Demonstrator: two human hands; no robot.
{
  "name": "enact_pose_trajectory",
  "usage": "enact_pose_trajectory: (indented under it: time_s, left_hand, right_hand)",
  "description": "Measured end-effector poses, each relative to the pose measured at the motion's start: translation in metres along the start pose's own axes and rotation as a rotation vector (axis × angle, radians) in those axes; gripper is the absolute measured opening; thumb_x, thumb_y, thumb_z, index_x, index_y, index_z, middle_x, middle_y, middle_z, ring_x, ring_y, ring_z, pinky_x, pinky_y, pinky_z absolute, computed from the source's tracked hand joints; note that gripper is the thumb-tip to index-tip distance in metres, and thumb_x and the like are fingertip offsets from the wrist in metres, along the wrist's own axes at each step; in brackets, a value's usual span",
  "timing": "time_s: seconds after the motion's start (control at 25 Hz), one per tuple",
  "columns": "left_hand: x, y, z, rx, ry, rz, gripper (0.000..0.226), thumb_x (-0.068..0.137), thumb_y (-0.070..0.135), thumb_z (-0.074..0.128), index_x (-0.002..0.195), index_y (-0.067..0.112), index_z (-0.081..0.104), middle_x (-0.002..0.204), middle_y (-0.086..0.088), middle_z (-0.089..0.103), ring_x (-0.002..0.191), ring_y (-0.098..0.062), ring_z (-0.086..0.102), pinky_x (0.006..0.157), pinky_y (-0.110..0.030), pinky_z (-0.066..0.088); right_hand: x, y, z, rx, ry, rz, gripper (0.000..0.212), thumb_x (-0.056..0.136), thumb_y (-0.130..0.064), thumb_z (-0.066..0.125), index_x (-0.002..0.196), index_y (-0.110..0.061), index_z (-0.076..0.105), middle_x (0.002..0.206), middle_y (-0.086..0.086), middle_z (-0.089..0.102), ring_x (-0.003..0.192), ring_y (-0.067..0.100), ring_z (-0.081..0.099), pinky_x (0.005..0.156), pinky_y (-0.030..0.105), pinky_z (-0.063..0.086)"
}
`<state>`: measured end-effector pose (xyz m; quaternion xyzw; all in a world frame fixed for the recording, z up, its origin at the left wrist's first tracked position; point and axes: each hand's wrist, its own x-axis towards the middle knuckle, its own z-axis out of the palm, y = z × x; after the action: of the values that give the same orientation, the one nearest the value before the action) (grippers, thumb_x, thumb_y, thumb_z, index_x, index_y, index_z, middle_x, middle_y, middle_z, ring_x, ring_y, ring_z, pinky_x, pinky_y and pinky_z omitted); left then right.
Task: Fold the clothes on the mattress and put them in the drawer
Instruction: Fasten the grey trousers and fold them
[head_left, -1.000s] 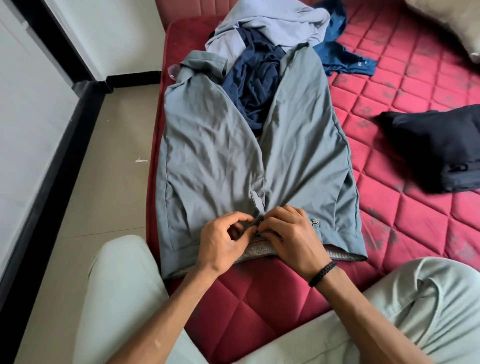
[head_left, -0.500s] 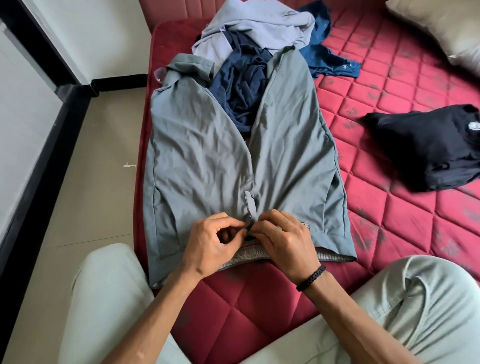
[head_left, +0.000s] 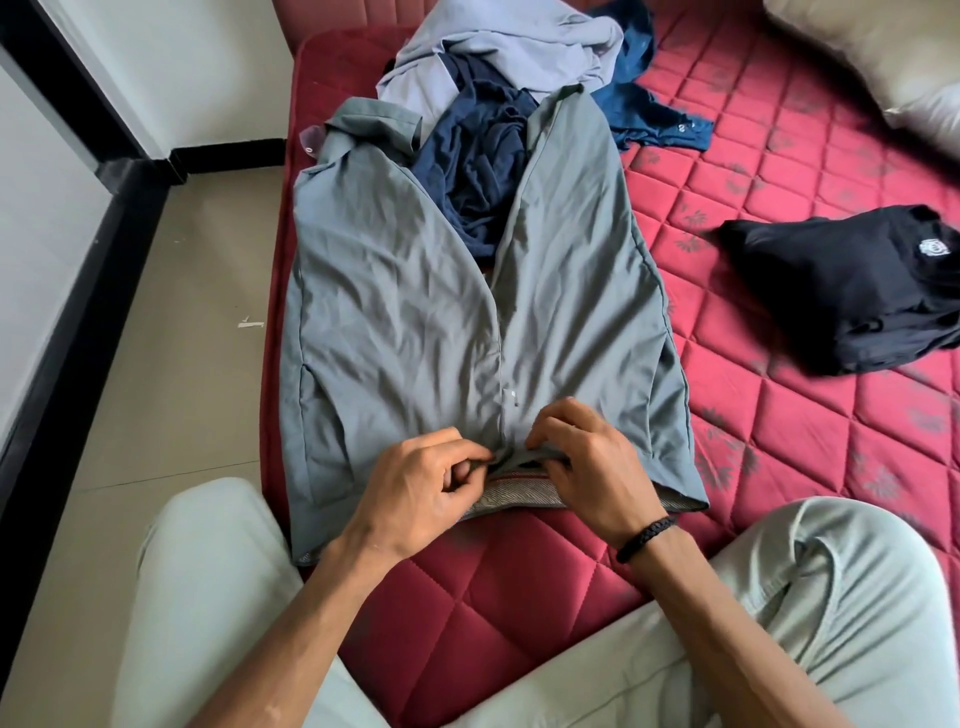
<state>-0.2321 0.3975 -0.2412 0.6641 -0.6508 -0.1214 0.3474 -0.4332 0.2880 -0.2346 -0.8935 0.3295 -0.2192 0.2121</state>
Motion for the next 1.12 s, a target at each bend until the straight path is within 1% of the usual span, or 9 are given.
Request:
enact_pose_trajectory:
  time_s: [0.08, 0.24, 0.4, 0.48, 0.64, 0.72, 0.84, 0.96, 1.12]
  left_hand:
    - [-0.005, 0.002, 0.001, -0.003, -0.031, 0.015, 0.006, 0.086, 0.033, 0.077, 0.09, 0.03, 0.076, 0.074, 0.014, 0.057, 0.068, -0.004, 0.053, 0.066, -0.028, 0.052]
    - [0.004, 0.014, 0.007, -0.005, 0.022, -0.07, 0.032, 0.08, 0.061, 0.078, 0.086, 0.03, 0.075, 0.084, 0.017, 0.063, 0.079, -0.001, 0.056, 0.074, -0.019, 0.049]
    - [0.021, 0.039, 0.027, -0.123, 0.052, -0.042, 0.023, 0.083, 0.033, 0.084, 0.102, 0.024, 0.076, 0.093, 0.014, 0.07, 0.087, -0.005, 0.065, 0.081, -0.028, 0.055]
    - [0.019, 0.041, 0.037, -0.193, 0.121, -0.104, 0.013, 0.087, 0.02, 0.081, 0.1, 0.018, 0.08, 0.093, 0.012, 0.075, 0.087, 0.0, 0.069, 0.082, -0.026, 0.056]
    - [0.014, 0.031, 0.044, -0.48, 0.13, -0.416, 0.003, 0.093, 0.018, 0.076, 0.093, 0.021, 0.078, 0.082, 0.01, 0.077, 0.078, 0.003, 0.069, 0.076, -0.022, 0.055]
    - [0.016, 0.03, 0.047, -0.512, 0.168, -0.473, 0.01, 0.093, 0.015, 0.076, 0.097, 0.024, 0.075, 0.083, 0.012, 0.077, 0.082, 0.001, 0.072, 0.078, -0.017, 0.054]
    - [0.019, 0.029, 0.056, -0.471, 0.195, -0.482, 0.015, 0.091, 0.022, 0.078, 0.106, 0.02, 0.077, 0.087, 0.014, 0.076, 0.085, 0.002, 0.072, 0.08, -0.02, 0.057]
    - [0.019, 0.03, 0.063, -0.445, 0.176, -0.474, 0.019, 0.088, 0.037, 0.076, 0.101, 0.025, 0.079, 0.084, 0.014, 0.077, 0.081, 0.0, 0.072, 0.078, -0.03, 0.06]
    - [0.018, 0.035, 0.064, -0.371, 0.172, -0.357, 0.013, 0.09, 0.025, 0.078, 0.103, 0.024, 0.08, 0.091, 0.016, 0.077, 0.084, 0.002, 0.072, 0.08, -0.033, 0.06]
  right_hand:
    - [-0.006, 0.008, -0.009, -0.023, 0.01, 0.043, 0.032, 0.068, -0.003, 0.058, 0.094, -0.019, 0.069, 0.103, -0.004, 0.062, 0.096, 0.024, 0.062, 0.081, 0.039, 0.052]
    - [-0.009, 0.005, -0.016, 0.018, -0.013, 0.097, 0.029, 0.067, -0.001, 0.061, 0.092, -0.017, 0.065, 0.091, -0.002, 0.062, 0.088, 0.026, 0.063, 0.072, 0.043, 0.053]
    - [-0.007, 0.009, -0.024, 0.095, 0.039, 0.164, 0.029, 0.068, 0.0, 0.074, 0.09, -0.017, 0.069, 0.083, -0.007, 0.07, 0.081, 0.01, 0.064, 0.072, 0.01, 0.043]
    - [-0.009, 0.01, -0.026, 0.139, 0.029, 0.198, 0.029, 0.069, 0.0, 0.075, 0.091, -0.019, 0.07, 0.085, -0.01, 0.073, 0.083, 0.004, 0.066, 0.075, 0.006, 0.043]
    - [-0.011, 0.019, -0.031, 0.112, 0.014, 0.176, 0.031, 0.072, 0.001, 0.069, 0.093, -0.023, 0.073, 0.092, -0.01, 0.075, 0.091, 0.007, 0.067, 0.084, 0.022, 0.049]
    - [-0.011, 0.021, -0.031, 0.075, 0.037, 0.157, 0.031, 0.074, 0.001, 0.069, 0.092, -0.024, 0.075, 0.095, -0.01, 0.073, 0.093, 0.011, 0.062, 0.086, 0.015, 0.043]
    - [-0.009, 0.016, -0.028, 0.081, 0.03, 0.096, 0.032, 0.078, 0.002, 0.065, 0.093, -0.024, 0.076, 0.1, -0.01, 0.07, 0.095, 0.012, 0.058, 0.091, 0.009, 0.036]
    - [-0.01, 0.014, -0.02, 0.055, -0.009, 0.042, 0.03, 0.083, -0.009, 0.059, 0.096, -0.028, 0.078, 0.104, -0.006, 0.063, 0.097, 0.017, 0.052, 0.091, 0.019, 0.04]
    - [-0.01, 0.016, -0.018, 0.053, 0.025, 0.082, 0.022, 0.081, -0.012, 0.071, 0.094, -0.027, 0.078, 0.094, -0.007, 0.061, 0.091, 0.017, 0.054, 0.081, 0.033, 0.05]
